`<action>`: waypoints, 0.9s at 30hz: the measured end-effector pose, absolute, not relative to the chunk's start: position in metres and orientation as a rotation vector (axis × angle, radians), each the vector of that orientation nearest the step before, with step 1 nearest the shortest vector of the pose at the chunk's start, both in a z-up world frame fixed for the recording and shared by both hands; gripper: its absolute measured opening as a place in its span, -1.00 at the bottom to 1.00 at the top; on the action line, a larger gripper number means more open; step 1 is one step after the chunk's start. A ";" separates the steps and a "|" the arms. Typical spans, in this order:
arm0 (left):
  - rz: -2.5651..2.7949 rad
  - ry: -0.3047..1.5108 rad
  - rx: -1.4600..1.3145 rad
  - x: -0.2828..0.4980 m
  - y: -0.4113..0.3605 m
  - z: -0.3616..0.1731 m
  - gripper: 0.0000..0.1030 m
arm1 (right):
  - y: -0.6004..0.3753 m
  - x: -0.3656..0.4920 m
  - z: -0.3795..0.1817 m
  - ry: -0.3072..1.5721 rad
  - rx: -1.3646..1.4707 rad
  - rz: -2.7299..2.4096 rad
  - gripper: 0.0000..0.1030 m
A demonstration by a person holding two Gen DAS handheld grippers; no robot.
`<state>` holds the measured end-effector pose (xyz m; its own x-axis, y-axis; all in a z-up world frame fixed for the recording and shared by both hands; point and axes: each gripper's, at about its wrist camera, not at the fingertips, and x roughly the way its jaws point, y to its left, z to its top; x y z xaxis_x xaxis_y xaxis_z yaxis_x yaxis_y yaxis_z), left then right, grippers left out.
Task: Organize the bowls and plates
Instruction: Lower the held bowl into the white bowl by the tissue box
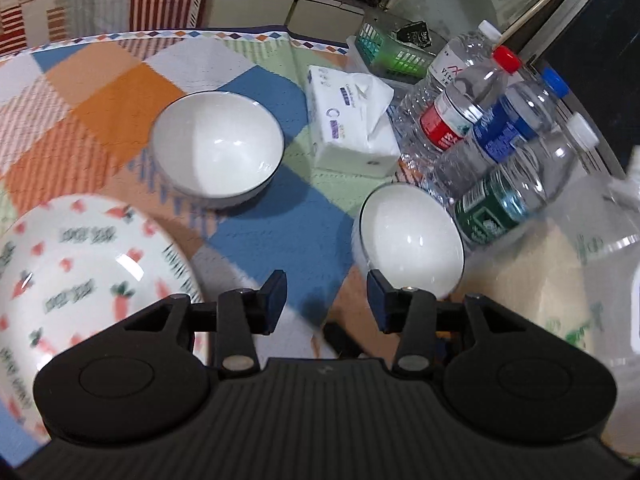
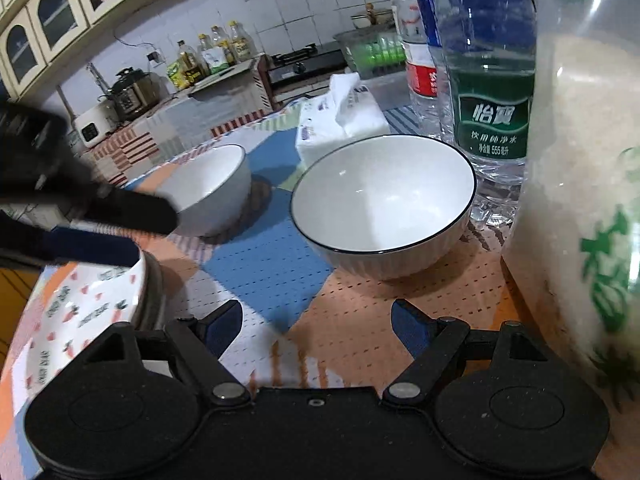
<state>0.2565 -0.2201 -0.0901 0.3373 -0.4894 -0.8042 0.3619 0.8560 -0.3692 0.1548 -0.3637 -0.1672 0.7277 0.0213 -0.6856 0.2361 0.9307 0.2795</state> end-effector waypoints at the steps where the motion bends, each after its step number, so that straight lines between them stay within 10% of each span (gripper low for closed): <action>1: -0.564 1.097 -0.129 0.261 -0.226 -0.093 -0.16 | -0.364 0.157 -0.169 0.752 0.362 -0.132 0.65; 11: -0.567 1.105 -0.110 0.281 -0.276 -0.131 -0.21 | -0.364 0.177 -0.184 0.733 0.223 -0.205 0.67; 17: -0.596 1.125 -0.114 0.283 -0.281 -0.144 -0.76 | -0.355 0.177 -0.192 0.716 0.119 -0.188 0.76; 27: -0.555 1.204 -0.149 0.282 -0.263 -0.143 -0.83 | -0.352 0.174 -0.193 0.710 0.100 -0.222 0.80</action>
<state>0.2820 -0.2626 -0.1426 0.2438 -0.4816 -0.8418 0.3272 0.8579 -0.3961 0.1737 -0.3522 -0.1928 0.7363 -0.1679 -0.6555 0.2355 0.9718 0.0156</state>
